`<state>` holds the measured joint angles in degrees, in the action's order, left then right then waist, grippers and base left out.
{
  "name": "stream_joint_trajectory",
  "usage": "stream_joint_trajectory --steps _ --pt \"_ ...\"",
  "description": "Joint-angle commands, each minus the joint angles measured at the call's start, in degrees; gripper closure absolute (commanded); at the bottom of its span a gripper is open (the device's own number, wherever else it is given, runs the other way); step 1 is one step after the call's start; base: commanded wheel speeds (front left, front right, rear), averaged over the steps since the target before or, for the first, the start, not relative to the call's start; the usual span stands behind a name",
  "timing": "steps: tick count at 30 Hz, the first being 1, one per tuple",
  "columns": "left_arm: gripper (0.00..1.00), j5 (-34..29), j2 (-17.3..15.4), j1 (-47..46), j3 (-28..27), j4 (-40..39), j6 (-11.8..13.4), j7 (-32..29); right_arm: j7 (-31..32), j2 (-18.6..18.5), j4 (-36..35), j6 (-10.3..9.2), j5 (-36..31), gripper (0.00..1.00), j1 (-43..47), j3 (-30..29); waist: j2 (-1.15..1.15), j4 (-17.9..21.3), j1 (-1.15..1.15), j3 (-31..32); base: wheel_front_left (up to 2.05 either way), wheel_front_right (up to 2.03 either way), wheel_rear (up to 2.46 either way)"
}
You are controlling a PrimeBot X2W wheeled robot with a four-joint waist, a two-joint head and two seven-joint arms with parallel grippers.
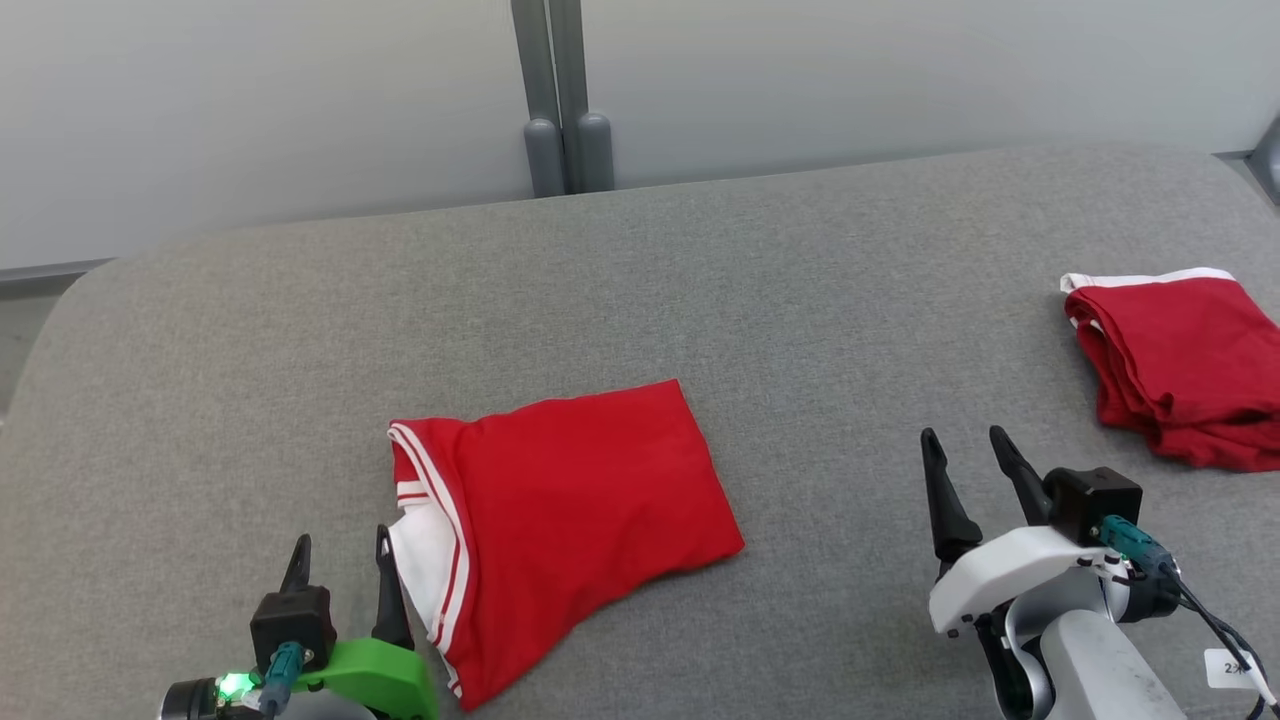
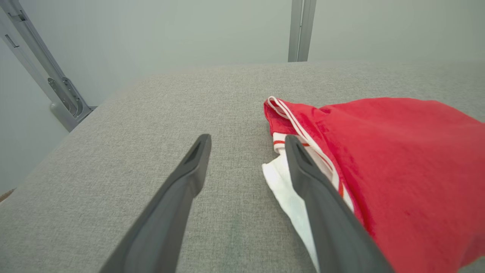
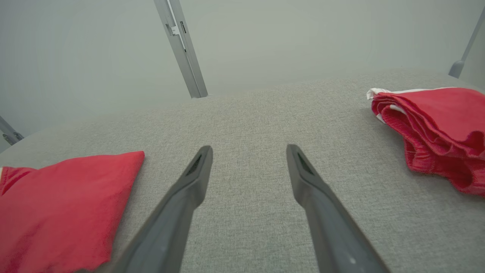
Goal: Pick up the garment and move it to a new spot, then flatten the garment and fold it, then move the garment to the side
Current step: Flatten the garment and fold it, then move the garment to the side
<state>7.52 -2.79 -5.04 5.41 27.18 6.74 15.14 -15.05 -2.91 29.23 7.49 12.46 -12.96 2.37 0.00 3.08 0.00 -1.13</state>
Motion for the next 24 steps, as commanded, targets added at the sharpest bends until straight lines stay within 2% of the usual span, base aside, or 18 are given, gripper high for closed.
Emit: stream_joint_trajectory --steps 1,13,19,24 --pt "0.0 -0.17 -0.25 1.07 -0.32 -0.28 -0.11 -0.06 -0.12 -0.05 -0.4 -0.01 -0.84 0.0 1.0 0.16 0.0 0.53 0.0 0.45 0.0 0.0 0.0" --pt "0.0 -0.12 -0.25 0.21 0.14 -1.16 -0.31 -0.06 -0.12 -0.05 -0.69 -0.01 -1.27 0.0 0.37 0.62 0.0 -0.99 0.0 -0.75 0.0 0.0 0.0" --pt "0.0 -0.09 -0.25 -1.33 1.6 -2.49 -0.34 -0.05 -0.12 -0.04 0.04 -0.01 -2.45 0.0 -1.85 4.01 0.0 -4.63 0.0 -3.2 0.0 0.0 0.0" --pt "0.0 1.17 -0.25 -2.68 3.66 -3.02 -0.37 -0.06 -0.13 -0.05 3.46 -0.01 -3.15 0.0 -4.9 7.19 0.0 -9.6 0.0 -5.5 0.0 0.0 0.0"
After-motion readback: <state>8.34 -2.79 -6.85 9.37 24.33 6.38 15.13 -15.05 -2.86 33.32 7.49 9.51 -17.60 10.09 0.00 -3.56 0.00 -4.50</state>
